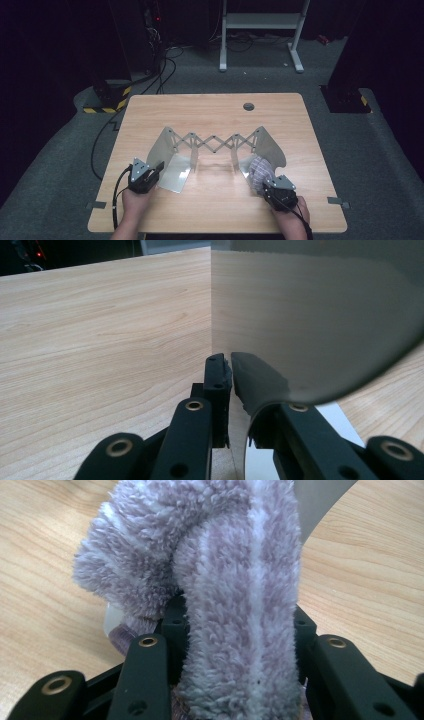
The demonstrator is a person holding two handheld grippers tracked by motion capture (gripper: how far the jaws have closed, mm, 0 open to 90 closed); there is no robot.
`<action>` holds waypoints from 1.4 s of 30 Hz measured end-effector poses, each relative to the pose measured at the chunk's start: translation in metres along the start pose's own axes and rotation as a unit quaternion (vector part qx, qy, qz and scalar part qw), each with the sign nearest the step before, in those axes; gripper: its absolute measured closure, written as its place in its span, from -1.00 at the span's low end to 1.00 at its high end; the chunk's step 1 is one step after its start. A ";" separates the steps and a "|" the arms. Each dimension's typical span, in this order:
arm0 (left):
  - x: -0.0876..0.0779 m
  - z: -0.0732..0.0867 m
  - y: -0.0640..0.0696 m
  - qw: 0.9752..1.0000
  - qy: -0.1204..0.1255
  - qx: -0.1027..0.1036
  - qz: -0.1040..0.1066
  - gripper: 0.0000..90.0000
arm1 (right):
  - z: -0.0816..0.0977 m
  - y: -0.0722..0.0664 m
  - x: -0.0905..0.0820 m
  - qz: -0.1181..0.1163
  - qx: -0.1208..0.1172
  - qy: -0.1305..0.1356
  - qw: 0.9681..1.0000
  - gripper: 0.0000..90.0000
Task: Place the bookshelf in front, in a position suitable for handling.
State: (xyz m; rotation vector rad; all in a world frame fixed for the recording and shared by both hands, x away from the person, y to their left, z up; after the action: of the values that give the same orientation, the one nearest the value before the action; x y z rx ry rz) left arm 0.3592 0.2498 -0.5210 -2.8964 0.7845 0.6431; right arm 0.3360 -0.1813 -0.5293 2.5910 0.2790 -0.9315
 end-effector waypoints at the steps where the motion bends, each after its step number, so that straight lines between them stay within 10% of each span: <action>1: 0.000 0.000 0.000 1.000 0.000 0.001 0.000 0.85 | 0.000 0.000 0.001 0.001 0.000 0.001 1.000 0.31; 10: 0.002 -0.002 0.012 1.000 -0.005 0.009 0.017 0.86 | -0.001 0.017 0.009 0.021 0.020 0.000 1.000 0.30; 26: 0.013 -0.007 0.066 0.994 -0.016 0.084 0.070 0.60 | 0.011 0.059 0.014 0.056 0.064 -0.004 0.996 0.29; 42: 0.015 -0.002 0.061 0.995 -0.019 0.066 0.075 0.23 | -0.032 0.048 -0.044 0.043 0.081 0.143 0.985 0.29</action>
State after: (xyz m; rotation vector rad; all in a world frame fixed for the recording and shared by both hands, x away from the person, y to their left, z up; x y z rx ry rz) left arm 0.3416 0.1891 -0.5227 -2.7179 1.0062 0.6305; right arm 0.3353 -0.2147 -0.4644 2.8624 0.1698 -0.5727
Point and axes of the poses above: each handheld gripper's, and its own axes: x roughly forward along the jaws, z roughly out of its underside, y roughly to its right, the point moved 2 cm from there along x, roughly forward along the jaws, and after that the axes turned 6 degrees about z, right-handed, at the moved point
